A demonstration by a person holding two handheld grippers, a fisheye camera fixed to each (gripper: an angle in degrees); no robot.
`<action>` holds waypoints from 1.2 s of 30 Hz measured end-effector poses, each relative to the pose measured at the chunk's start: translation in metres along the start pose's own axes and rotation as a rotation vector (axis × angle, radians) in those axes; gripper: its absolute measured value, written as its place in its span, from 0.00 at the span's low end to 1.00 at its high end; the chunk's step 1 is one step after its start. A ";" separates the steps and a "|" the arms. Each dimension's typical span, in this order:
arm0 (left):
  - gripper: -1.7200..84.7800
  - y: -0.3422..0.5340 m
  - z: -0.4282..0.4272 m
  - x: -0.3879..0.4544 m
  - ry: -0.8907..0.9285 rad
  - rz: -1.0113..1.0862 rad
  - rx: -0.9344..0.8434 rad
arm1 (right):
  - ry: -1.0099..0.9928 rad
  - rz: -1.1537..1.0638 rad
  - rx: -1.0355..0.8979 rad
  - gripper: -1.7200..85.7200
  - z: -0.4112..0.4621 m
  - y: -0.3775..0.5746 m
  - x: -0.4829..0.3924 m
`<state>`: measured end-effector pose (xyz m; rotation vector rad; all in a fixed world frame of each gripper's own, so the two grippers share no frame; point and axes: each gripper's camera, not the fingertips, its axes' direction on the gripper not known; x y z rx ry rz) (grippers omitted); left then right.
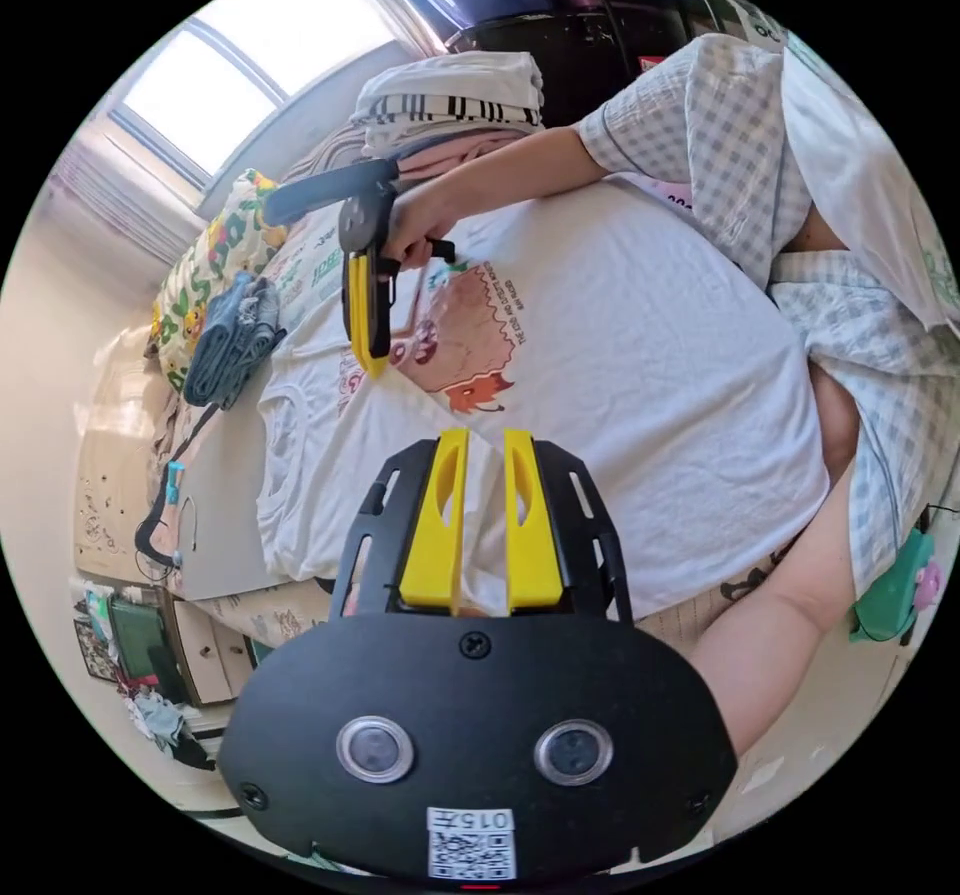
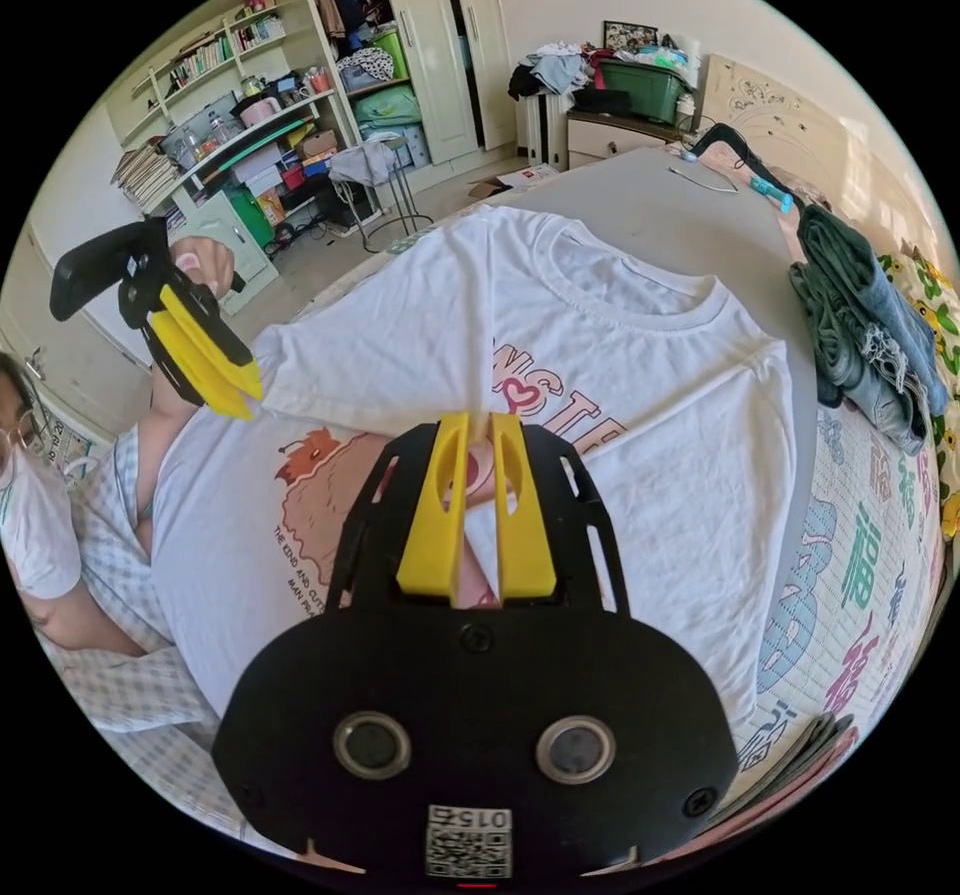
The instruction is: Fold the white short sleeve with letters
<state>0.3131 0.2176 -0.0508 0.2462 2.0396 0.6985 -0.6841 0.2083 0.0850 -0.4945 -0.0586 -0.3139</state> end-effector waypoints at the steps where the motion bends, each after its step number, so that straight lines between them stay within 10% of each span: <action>1: 0.07 -0.003 0.008 -0.002 0.013 0.000 -0.022 | -0.003 0.003 -0.003 0.07 -0.001 -0.001 0.000; 17: 0.03 0.046 0.031 0.005 0.095 -0.009 -0.013 | 0.052 -0.047 -0.037 0.05 -0.013 -0.015 -0.016; 23: 0.04 0.152 -0.031 0.025 0.013 -0.081 0.271 | -0.104 0.132 0.161 0.10 -0.063 -0.008 0.037; 28: 0.04 0.281 -0.061 -0.008 -0.194 -0.533 0.500 | -0.003 0.291 0.389 0.09 -0.093 0.003 0.074; 36: 0.09 0.491 0.018 -0.056 -0.272 -1.330 0.531 | 0.247 0.317 0.196 0.13 -0.034 -0.067 0.109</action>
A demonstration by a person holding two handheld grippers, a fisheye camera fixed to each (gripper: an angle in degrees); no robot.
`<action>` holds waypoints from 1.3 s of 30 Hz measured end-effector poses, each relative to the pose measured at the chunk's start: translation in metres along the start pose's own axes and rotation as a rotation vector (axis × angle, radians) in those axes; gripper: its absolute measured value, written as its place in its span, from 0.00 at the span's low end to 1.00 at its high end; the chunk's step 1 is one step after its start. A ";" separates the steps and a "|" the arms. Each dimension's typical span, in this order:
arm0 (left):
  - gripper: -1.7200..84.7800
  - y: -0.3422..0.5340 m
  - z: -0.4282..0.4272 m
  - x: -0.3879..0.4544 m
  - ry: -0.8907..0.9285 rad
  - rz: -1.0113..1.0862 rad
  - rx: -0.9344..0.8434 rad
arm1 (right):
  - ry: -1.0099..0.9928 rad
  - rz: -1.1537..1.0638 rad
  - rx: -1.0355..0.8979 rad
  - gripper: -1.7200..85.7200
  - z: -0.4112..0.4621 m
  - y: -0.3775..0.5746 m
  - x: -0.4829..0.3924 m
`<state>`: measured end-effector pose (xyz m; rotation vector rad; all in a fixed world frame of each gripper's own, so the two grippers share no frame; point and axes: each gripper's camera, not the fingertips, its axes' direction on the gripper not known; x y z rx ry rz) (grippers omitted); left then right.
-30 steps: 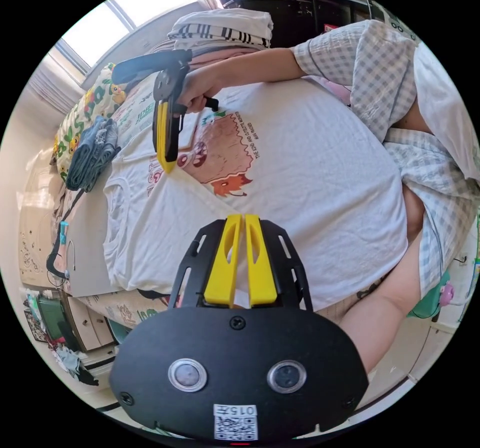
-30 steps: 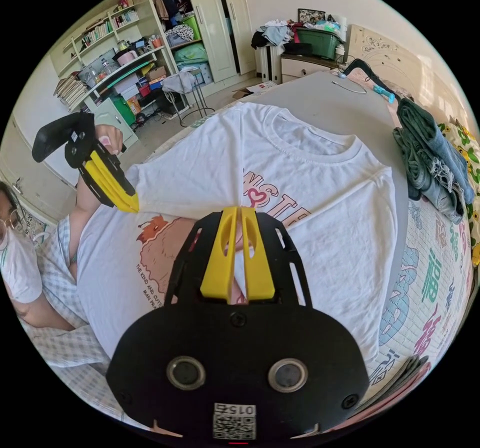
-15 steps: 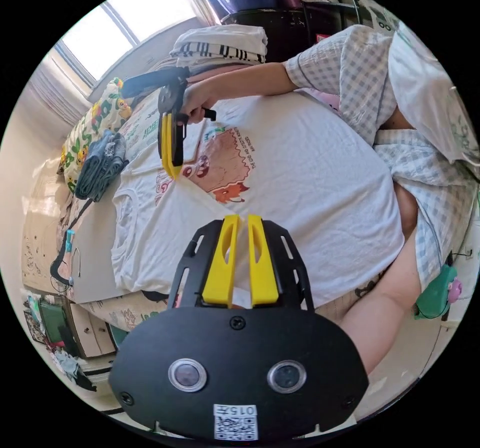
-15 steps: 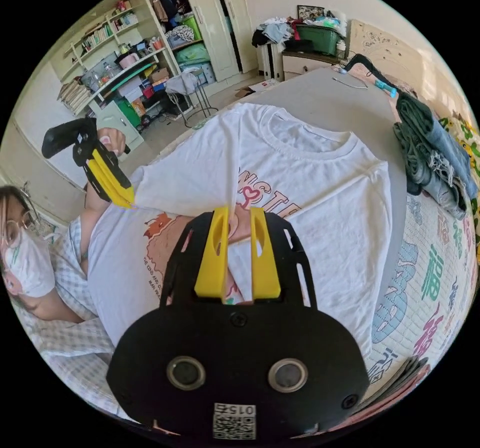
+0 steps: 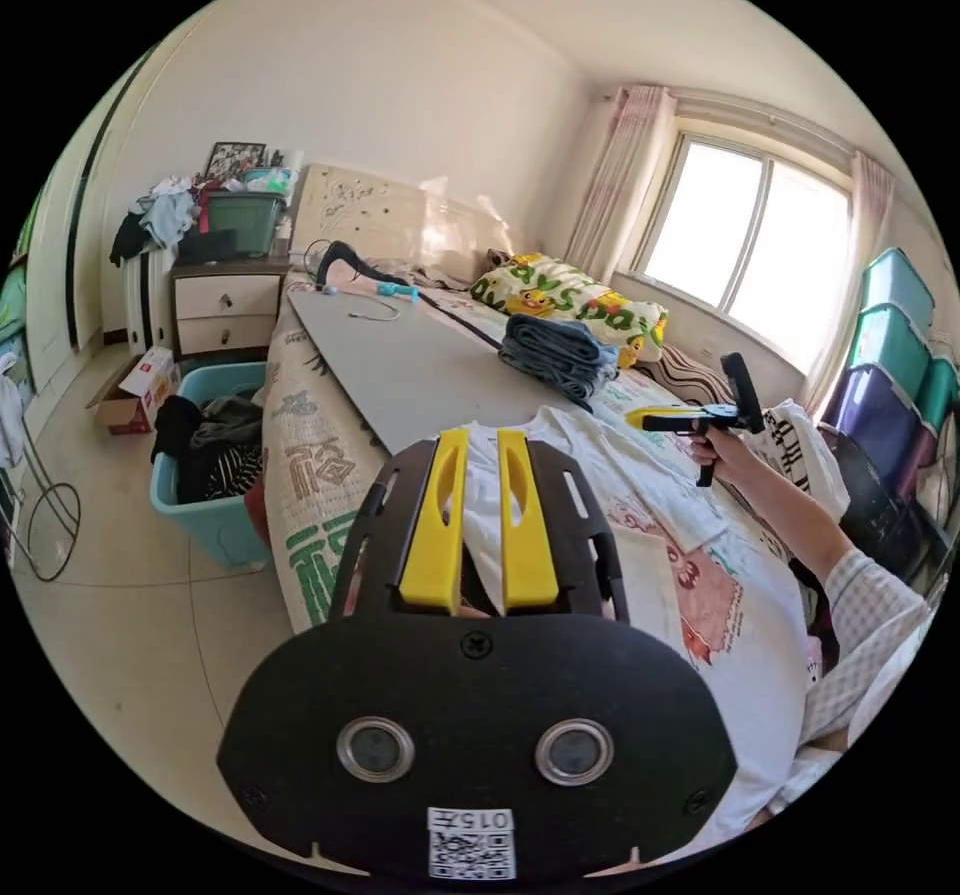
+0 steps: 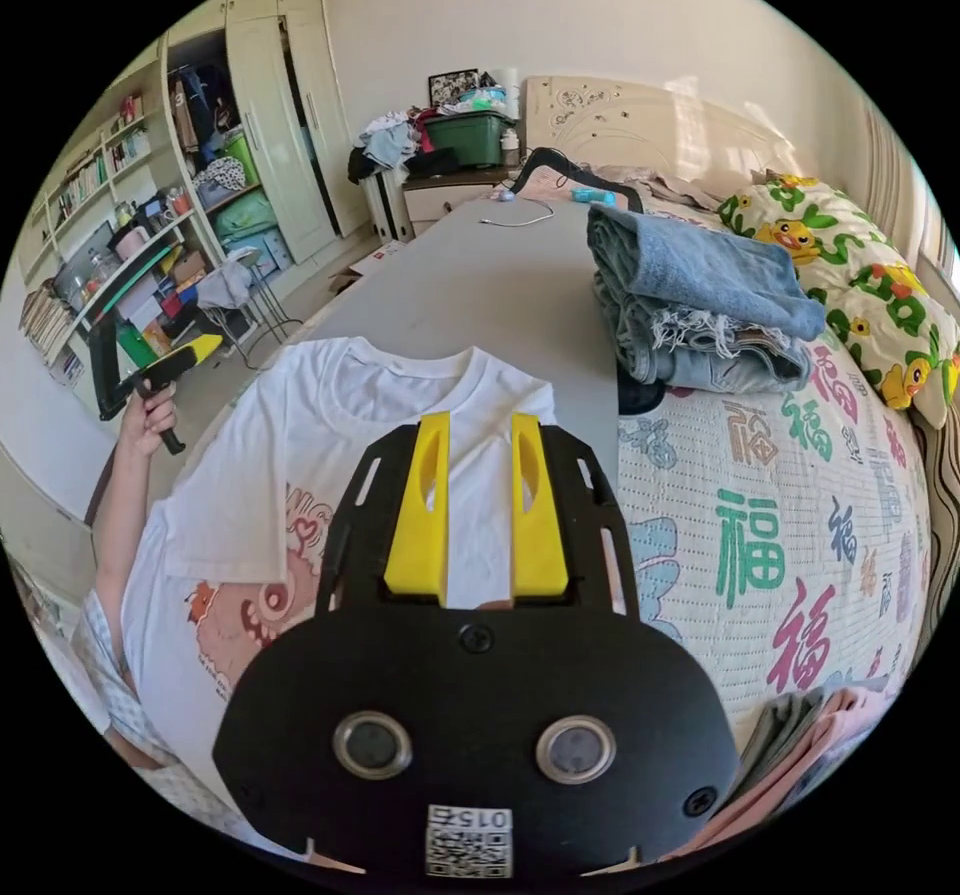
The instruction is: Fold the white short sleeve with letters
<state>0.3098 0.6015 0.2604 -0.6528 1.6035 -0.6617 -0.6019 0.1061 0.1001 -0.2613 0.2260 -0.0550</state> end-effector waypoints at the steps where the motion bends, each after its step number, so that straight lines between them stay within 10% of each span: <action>1: 0.09 0.004 0.003 -0.006 -0.010 -0.003 -0.010 | 0.027 0.005 -0.003 0.13 0.014 -0.008 0.000; 26: 0.04 -0.027 0.073 -0.059 -0.118 0.054 -0.361 | 0.074 -0.124 -0.188 0.07 0.161 -0.009 0.005; 39: 0.02 -0.062 -0.146 0.117 -0.074 0.250 -0.068 | 0.108 -0.195 0.075 0.01 -0.012 0.116 -0.007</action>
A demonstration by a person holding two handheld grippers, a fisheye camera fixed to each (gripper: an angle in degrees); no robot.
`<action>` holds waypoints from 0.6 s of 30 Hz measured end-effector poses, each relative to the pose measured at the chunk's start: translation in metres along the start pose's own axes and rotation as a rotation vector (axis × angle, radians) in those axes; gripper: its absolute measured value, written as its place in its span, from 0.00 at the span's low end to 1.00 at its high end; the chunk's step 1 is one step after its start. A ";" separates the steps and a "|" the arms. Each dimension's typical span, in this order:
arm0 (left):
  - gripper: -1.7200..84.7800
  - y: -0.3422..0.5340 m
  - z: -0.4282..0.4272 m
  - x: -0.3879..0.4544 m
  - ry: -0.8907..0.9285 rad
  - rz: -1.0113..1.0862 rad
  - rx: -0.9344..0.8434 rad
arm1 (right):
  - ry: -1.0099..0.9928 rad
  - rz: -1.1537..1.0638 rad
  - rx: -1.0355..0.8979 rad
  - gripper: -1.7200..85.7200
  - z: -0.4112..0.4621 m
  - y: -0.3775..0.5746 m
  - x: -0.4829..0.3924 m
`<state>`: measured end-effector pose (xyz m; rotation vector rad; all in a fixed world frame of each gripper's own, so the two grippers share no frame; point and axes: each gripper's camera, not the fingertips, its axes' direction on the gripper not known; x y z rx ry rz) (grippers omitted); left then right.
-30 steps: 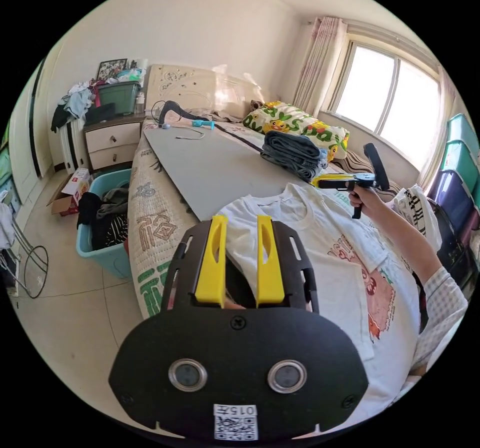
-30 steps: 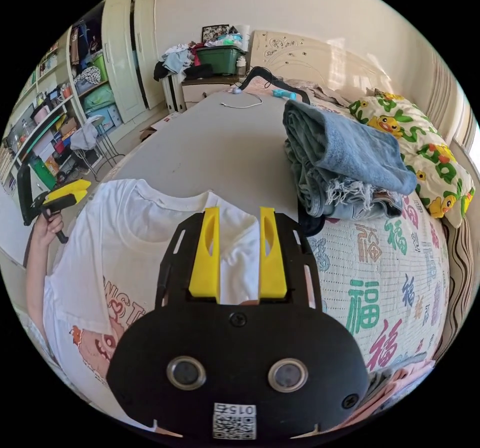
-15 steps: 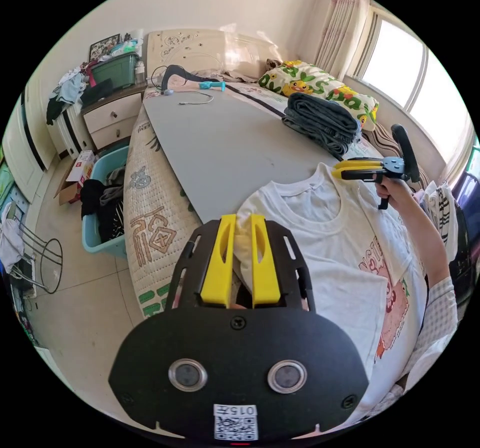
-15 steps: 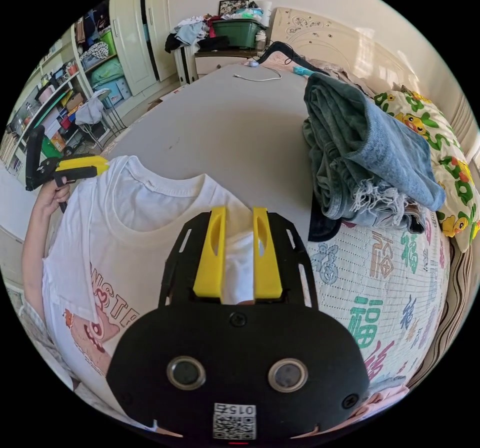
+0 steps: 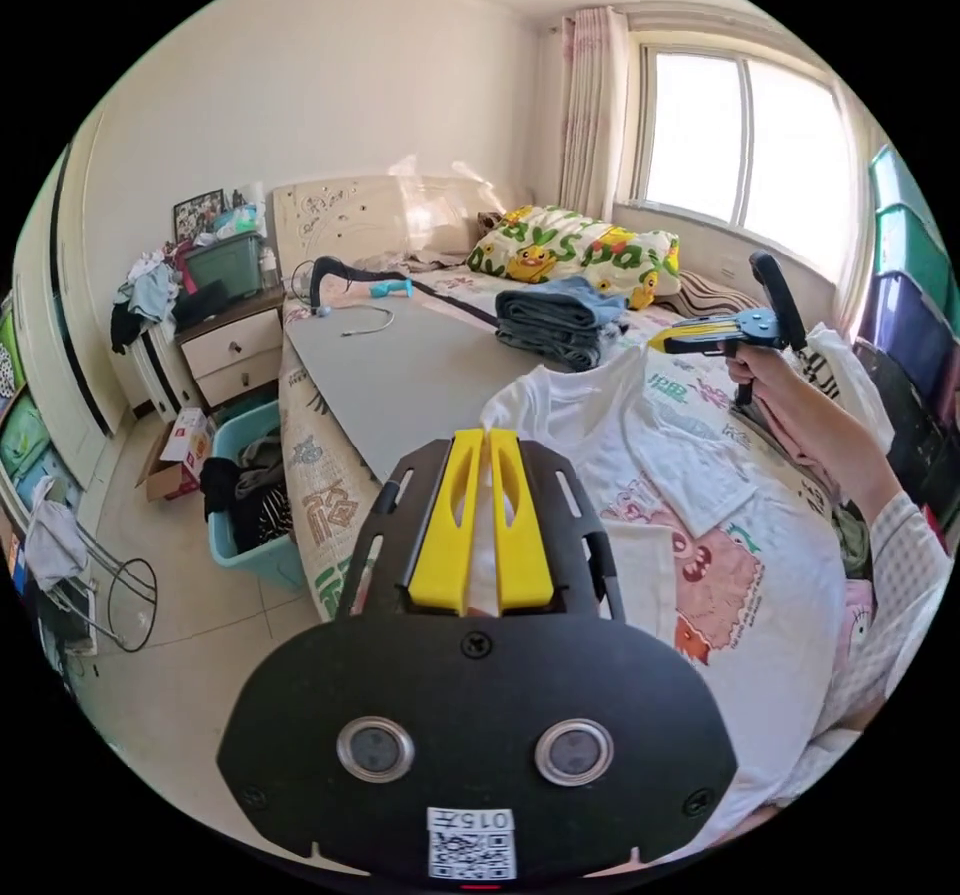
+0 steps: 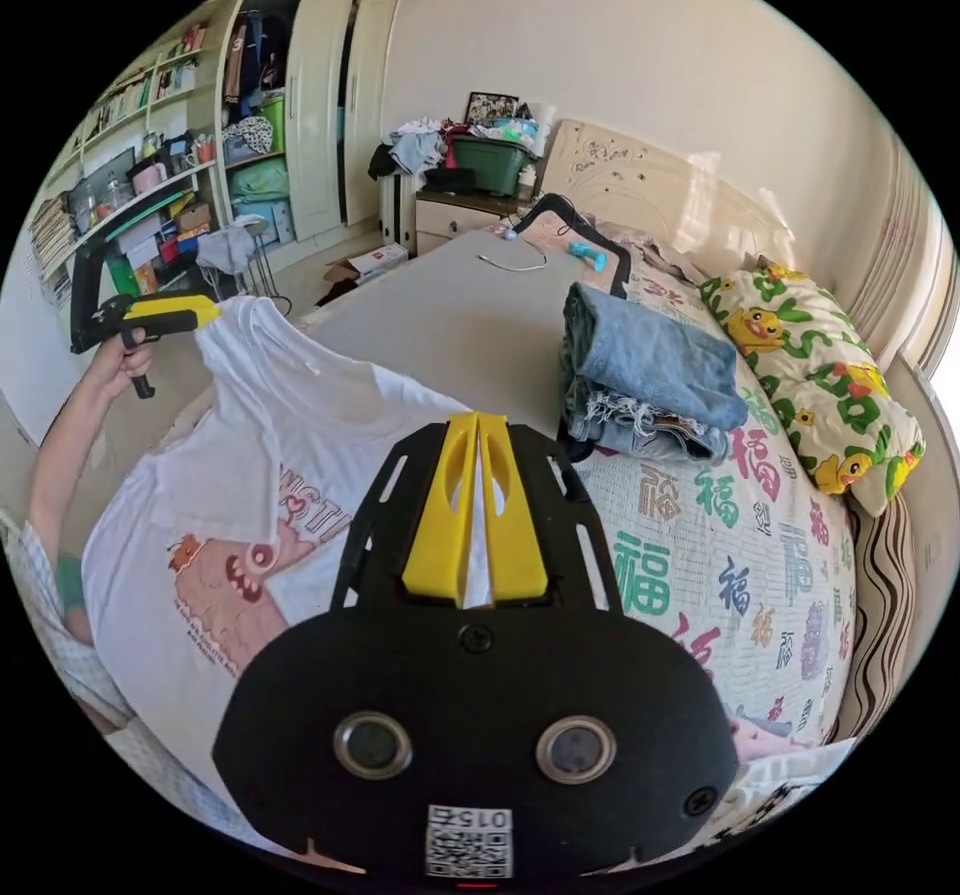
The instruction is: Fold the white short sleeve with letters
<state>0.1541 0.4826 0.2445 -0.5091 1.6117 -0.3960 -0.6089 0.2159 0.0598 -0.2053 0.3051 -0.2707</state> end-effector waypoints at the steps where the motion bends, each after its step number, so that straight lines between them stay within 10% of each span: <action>1: 0.02 0.001 -0.015 0.013 0.014 0.018 0.009 | -0.031 -0.013 0.043 0.01 -0.031 0.027 -0.003; 8: 0.02 0.109 -0.193 0.213 0.178 0.272 0.057 | -0.231 -0.003 0.279 0.01 -0.208 0.298 -0.022; 18: 0.03 0.195 -0.181 0.372 0.015 0.461 -0.220 | -0.200 0.035 0.170 0.03 -0.191 0.513 -0.058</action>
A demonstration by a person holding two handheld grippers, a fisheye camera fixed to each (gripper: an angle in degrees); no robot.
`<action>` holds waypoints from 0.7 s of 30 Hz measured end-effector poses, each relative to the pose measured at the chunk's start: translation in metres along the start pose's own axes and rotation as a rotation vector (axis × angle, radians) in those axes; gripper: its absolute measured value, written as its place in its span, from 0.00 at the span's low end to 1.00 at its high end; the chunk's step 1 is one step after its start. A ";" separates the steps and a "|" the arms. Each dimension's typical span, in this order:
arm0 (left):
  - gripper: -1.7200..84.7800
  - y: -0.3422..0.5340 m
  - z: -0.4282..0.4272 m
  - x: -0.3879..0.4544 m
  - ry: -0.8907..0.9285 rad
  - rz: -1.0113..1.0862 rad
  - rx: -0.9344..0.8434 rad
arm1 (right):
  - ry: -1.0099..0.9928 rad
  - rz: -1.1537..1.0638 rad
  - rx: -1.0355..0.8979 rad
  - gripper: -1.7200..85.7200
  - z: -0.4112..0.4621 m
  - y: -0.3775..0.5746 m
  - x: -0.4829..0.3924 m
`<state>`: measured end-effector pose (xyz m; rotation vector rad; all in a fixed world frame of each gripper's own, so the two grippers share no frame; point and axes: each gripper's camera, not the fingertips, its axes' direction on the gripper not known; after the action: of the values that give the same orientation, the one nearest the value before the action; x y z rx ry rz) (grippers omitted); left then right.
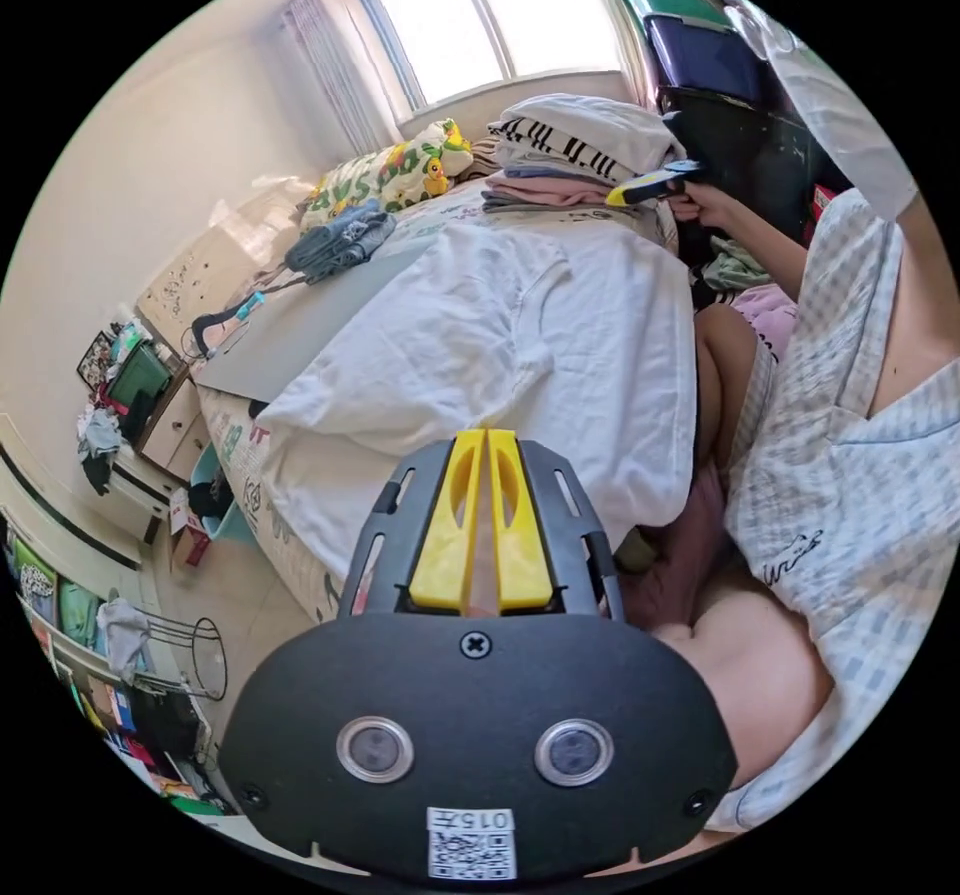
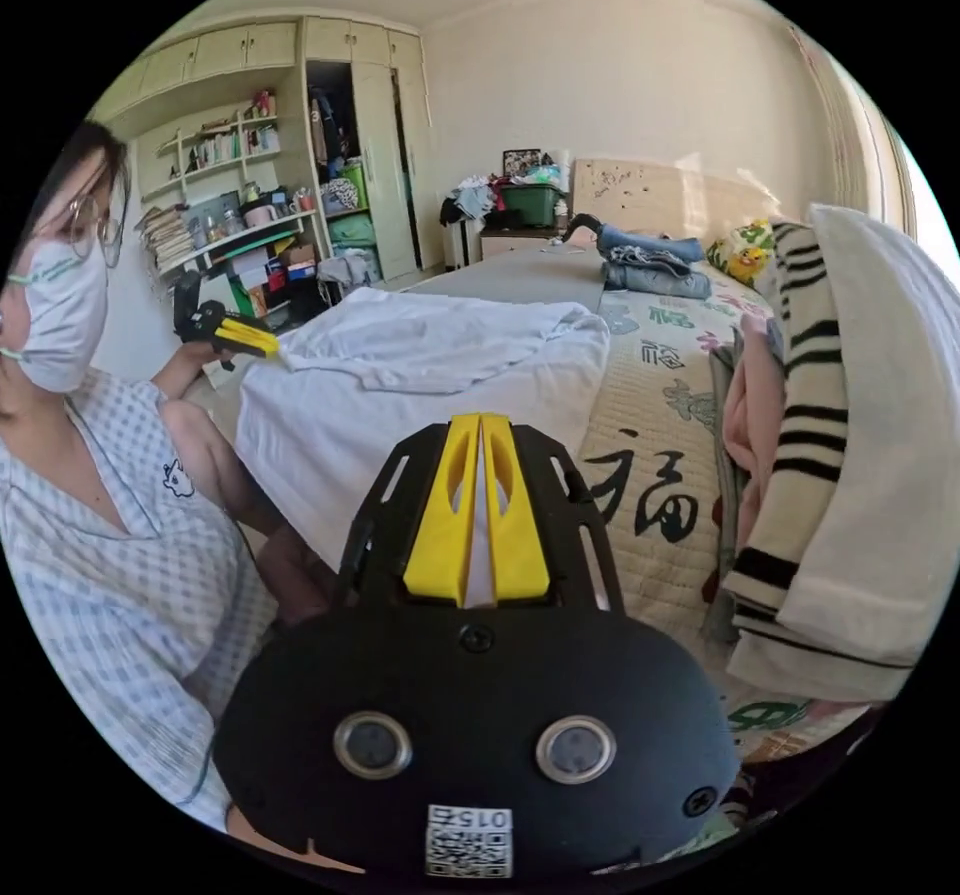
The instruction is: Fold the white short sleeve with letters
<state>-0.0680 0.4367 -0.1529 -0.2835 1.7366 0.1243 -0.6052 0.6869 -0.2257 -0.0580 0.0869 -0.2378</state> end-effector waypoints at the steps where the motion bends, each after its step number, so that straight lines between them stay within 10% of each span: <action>1: 0.03 -0.005 -0.005 -0.001 -0.009 -0.011 0.009 | 0.004 -0.066 -0.006 0.07 0.008 -0.007 -0.011; 11: 0.10 -0.035 0.012 -0.021 0.073 -0.100 -0.008 | -0.133 -0.292 -0.249 0.10 0.112 -0.051 -0.006; 21: 0.03 -0.032 -0.084 -0.031 0.193 -0.117 0.263 | -0.177 -0.205 -0.017 0.02 0.002 -0.044 0.027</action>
<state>-0.1346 0.3895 -0.1043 -0.2080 1.8982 -0.2225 -0.5891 0.6382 -0.2230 -0.1045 -0.0936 -0.4359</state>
